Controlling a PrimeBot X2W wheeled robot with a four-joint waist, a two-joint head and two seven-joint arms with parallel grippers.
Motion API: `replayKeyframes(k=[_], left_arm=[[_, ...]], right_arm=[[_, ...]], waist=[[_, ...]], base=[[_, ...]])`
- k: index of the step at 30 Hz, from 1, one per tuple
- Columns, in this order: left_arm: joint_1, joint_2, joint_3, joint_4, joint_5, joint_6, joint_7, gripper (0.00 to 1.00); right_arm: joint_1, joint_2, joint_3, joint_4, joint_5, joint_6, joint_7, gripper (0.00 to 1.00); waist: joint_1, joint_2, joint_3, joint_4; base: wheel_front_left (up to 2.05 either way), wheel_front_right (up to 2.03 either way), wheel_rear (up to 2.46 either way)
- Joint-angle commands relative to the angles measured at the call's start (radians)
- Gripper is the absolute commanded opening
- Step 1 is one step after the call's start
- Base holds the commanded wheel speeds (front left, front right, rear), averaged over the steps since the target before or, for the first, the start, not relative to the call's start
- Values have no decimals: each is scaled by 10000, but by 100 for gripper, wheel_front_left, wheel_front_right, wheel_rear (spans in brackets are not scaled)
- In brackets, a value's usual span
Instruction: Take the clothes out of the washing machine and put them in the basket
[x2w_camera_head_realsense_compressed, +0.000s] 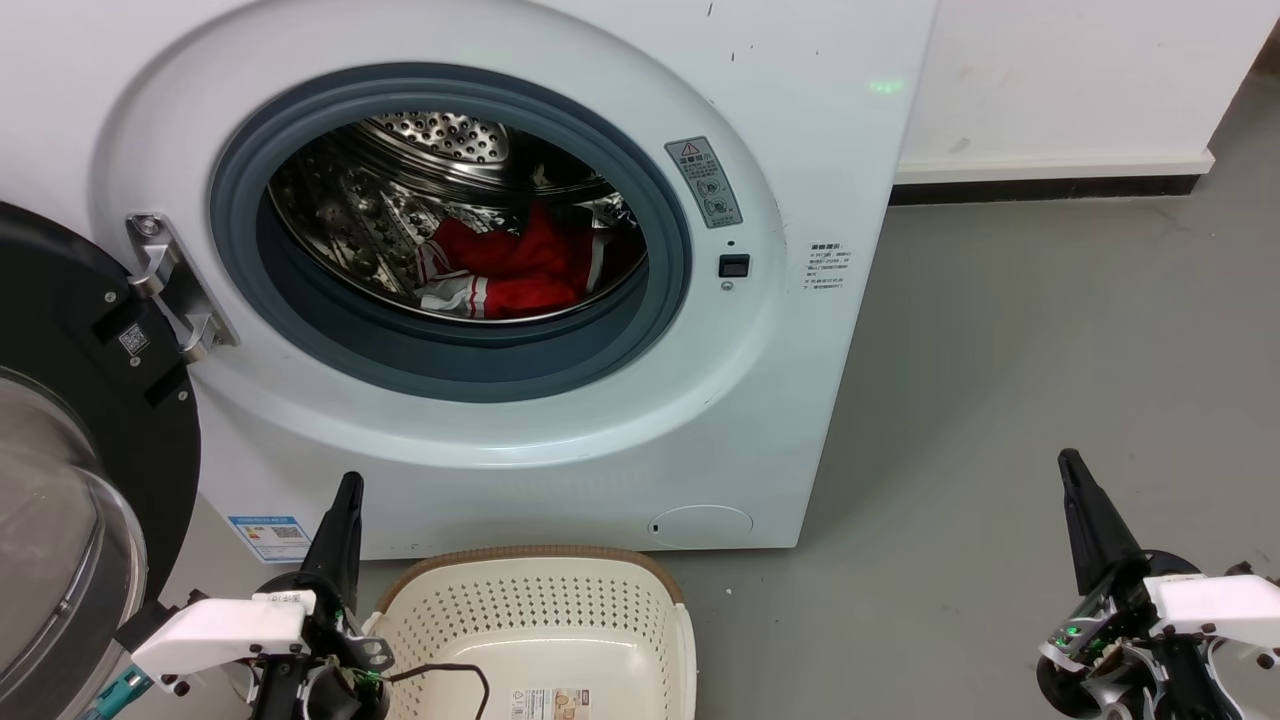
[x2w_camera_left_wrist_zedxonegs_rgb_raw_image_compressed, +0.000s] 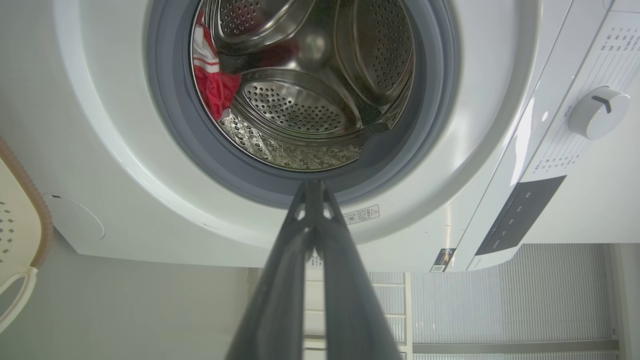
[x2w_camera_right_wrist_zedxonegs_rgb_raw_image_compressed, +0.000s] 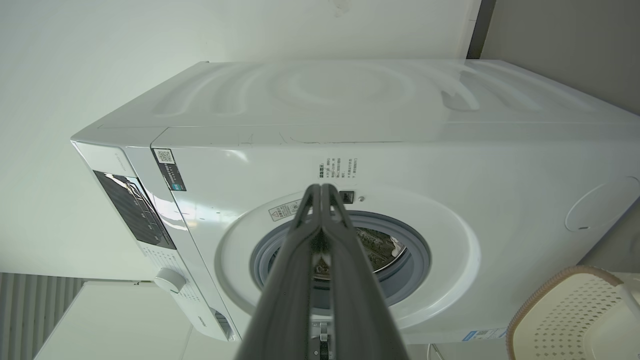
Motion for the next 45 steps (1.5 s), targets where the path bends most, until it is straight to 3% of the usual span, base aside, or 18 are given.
replayKeyframes(k=[1,44,45], left_arm=[[-54,-18,21,-15,-21,-23,37,0],[-54,-18,20,-15,-21,-23,37,0],[11,0,-8,30,2,0,-4,100]], right_arm=[[-134,37,3,16,-45,-3,13,0],[-135,37,5,16,-44,-3,11,0],[15,0,2,23,2,0,-2,100]], waist=[[0,-1,0,0],[0,-1,0,0],[0,-1,0,0]], base=[[0,0,0],[0,0,0],[0,0,0]])
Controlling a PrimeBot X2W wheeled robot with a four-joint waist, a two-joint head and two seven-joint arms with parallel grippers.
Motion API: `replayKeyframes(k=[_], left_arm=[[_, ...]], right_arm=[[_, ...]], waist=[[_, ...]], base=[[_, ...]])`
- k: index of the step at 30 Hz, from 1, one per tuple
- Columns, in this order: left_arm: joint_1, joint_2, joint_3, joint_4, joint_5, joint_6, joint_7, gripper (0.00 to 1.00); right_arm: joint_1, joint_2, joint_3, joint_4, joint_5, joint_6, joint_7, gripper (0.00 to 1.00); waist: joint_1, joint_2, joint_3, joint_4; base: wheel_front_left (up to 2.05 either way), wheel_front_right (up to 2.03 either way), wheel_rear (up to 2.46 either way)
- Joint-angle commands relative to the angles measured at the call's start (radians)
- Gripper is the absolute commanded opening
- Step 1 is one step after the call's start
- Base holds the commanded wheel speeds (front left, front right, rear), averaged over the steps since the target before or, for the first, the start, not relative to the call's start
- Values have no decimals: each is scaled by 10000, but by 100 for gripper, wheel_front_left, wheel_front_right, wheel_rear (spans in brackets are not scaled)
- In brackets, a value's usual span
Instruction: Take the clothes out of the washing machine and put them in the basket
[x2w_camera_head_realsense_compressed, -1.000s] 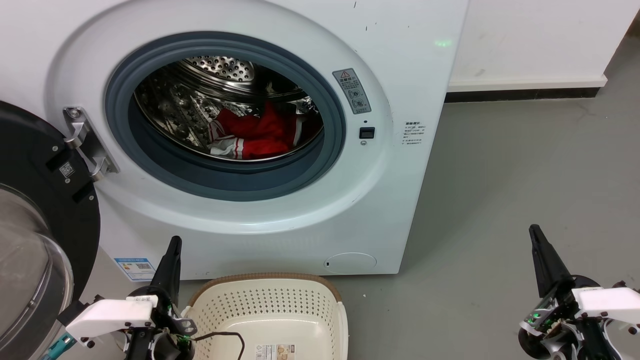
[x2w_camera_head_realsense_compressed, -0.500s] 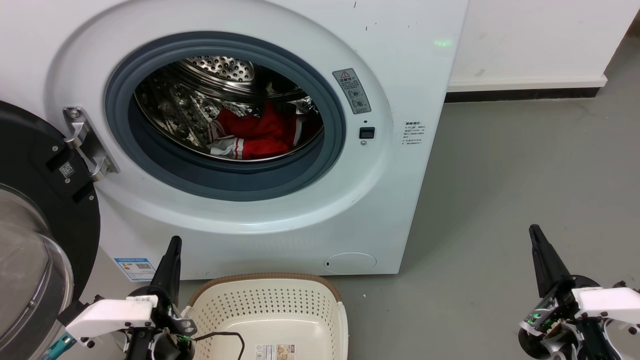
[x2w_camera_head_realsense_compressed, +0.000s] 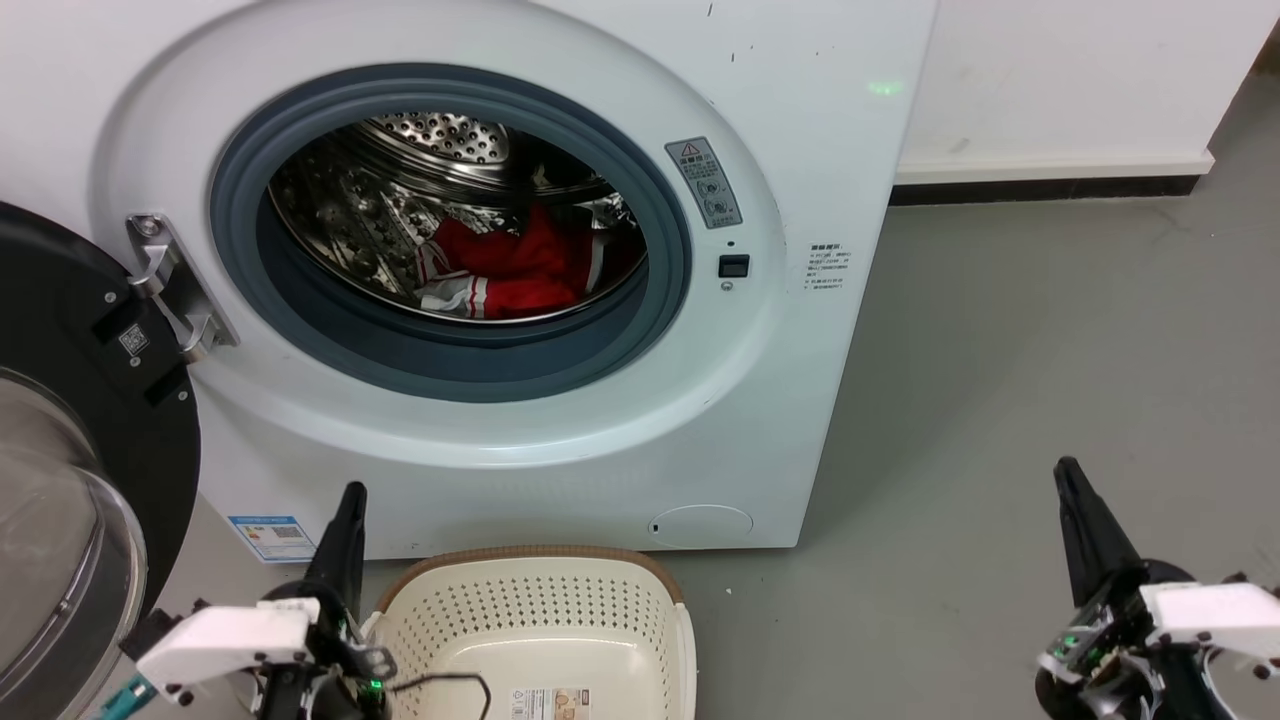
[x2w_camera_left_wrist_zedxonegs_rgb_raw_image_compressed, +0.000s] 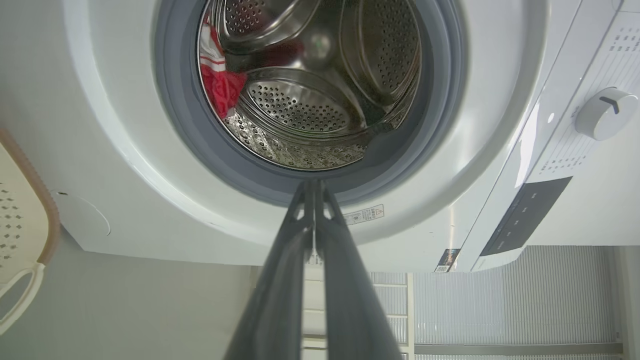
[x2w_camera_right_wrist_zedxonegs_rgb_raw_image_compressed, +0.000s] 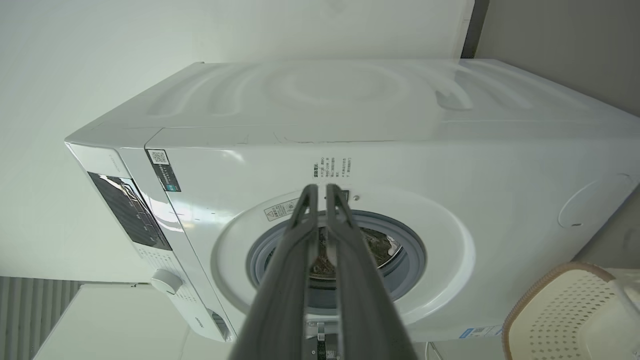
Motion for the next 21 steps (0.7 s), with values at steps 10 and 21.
replayKeyframes(k=[10,21], left_arm=[[19,-2,-386,-160,235,2,-435,100],[-19,-1,-590,-778,1816,2,-943,100]], right_arm=[[249,6,274,-231,-390,0,-435,100],[454,8,343,-870,-2325,0,-941,100]], waist=[[0,0,9,10],[0,0,10,37]], base=[[0,0,0],[0,0,0]])
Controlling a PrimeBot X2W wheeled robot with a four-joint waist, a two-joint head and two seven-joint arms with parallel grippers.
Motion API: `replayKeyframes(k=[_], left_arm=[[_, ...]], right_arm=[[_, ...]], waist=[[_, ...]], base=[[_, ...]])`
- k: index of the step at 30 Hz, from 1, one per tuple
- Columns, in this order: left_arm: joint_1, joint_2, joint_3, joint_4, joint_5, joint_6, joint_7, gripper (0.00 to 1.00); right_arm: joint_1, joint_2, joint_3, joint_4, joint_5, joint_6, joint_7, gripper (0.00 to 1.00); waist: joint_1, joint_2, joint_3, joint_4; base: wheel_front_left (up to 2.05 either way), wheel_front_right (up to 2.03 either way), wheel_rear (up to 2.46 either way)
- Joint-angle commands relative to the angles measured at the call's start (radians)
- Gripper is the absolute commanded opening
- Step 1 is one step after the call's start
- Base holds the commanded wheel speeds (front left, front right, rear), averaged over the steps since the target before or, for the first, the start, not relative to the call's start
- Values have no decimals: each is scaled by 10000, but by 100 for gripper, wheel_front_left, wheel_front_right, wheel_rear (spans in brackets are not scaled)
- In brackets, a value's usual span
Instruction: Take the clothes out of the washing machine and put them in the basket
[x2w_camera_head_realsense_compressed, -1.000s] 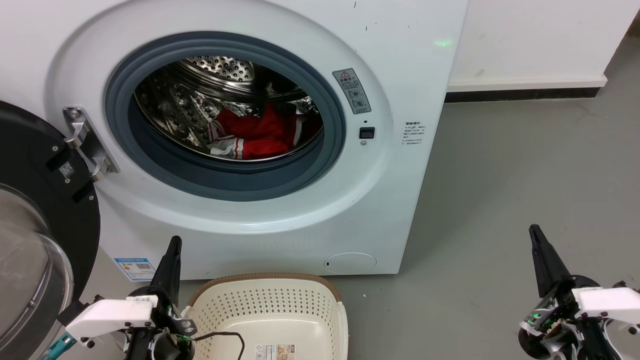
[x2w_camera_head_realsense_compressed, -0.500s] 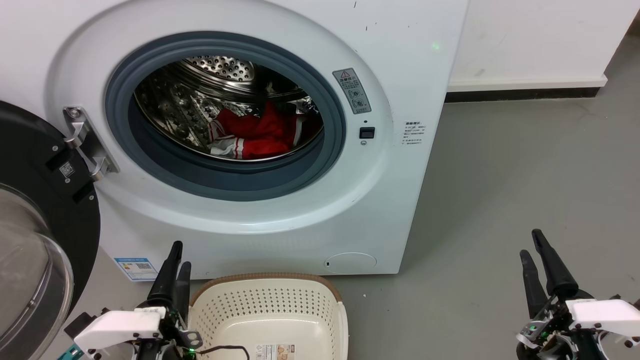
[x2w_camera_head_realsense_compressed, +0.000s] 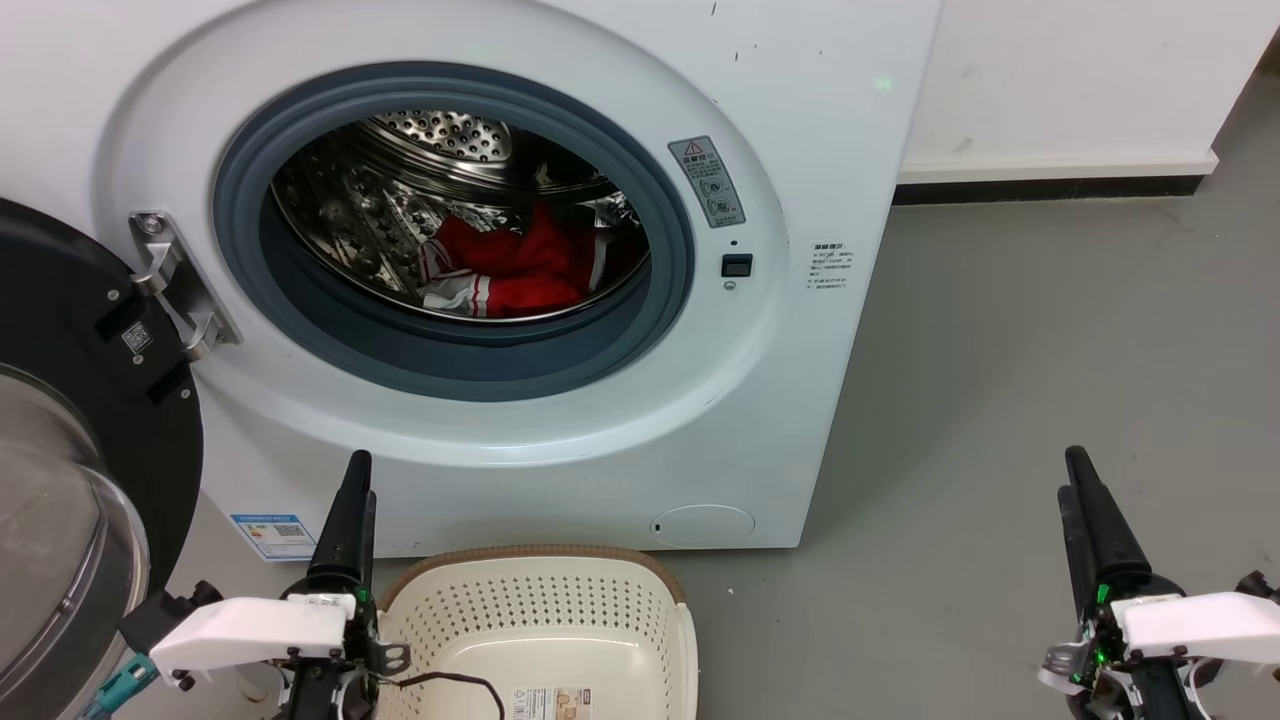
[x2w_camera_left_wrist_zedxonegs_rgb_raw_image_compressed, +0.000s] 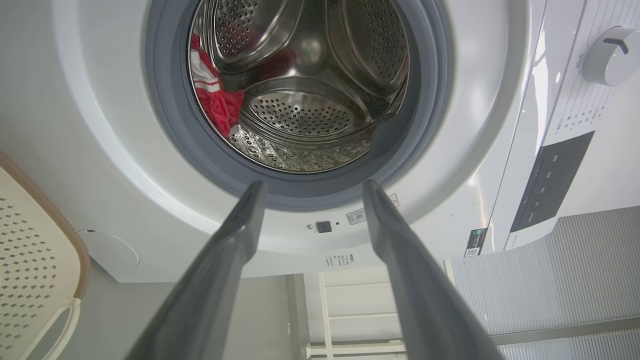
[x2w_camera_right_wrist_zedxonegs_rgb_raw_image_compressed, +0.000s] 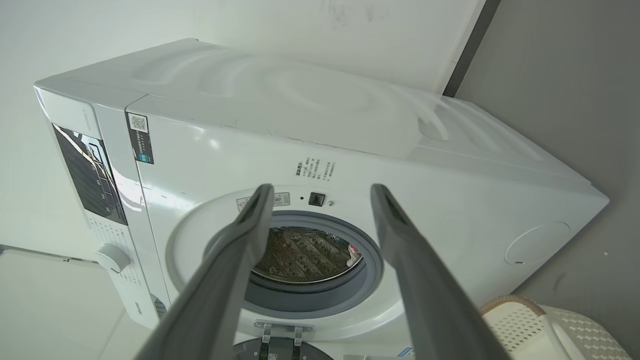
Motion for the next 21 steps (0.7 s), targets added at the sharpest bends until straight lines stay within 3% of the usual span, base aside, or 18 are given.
replayKeyframes(k=[1,21], left_arm=[[-257,18,-81,-289,394,-2,-118,100],[-284,20,-761,-815,4510,146,-886,100]], right_arm=[[0,-11,42,-317,-499,0,-115,100],[455,-7,410,-1227,-5260,0,-882,100]], waist=[[0,0,-4,4],[0,0,-52,57]], base=[[0,0,0],[0,0,0]])
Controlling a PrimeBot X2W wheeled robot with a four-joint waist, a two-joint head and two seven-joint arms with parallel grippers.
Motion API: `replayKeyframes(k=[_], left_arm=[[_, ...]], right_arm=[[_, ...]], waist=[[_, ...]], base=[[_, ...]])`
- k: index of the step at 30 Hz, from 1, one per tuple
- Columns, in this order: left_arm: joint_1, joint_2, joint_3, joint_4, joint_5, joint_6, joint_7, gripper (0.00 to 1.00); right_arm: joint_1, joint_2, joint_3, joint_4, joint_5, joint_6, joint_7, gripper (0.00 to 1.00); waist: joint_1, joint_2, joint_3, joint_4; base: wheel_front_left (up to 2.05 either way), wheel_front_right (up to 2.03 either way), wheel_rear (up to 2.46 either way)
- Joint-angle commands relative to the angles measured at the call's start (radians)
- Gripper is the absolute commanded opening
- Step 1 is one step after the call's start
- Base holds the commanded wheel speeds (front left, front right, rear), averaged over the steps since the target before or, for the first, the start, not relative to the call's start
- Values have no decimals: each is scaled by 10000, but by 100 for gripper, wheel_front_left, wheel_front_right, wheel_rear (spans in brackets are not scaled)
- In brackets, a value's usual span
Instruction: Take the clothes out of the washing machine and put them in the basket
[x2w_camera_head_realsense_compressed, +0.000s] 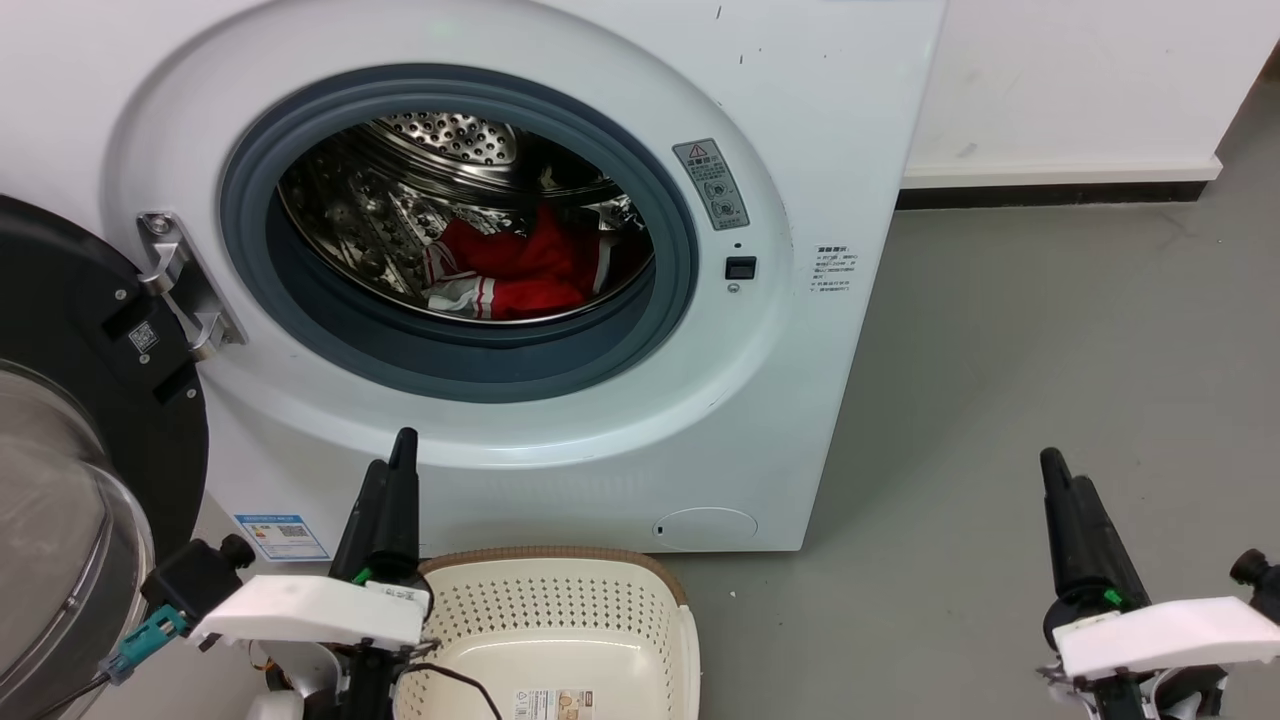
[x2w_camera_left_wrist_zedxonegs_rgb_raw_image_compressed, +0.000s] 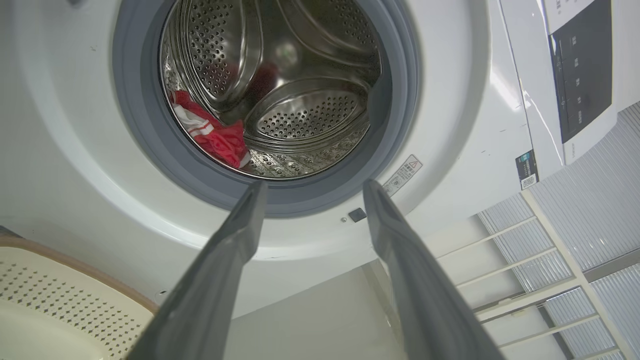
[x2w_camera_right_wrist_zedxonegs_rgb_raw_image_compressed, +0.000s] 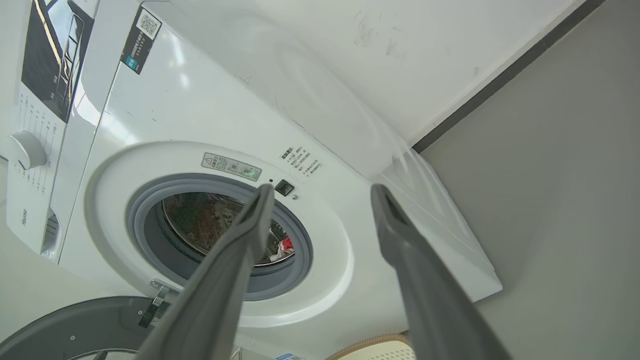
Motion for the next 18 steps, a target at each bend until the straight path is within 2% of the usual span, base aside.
replayKeyframes(k=[1,18], left_arm=[[-220,19,-73,-173,541,69,-121,100],[-165,20,-528,-25,2907,189,-624,100]], right_arm=[[1,-7,70,-234,-554,-1,-121,100],[246,-4,187,-365,-3296,-1,-439,100]], waist=[[0,0,-4,4],[0,0,1,102]], base=[[0,0,0],[0,0,0]])
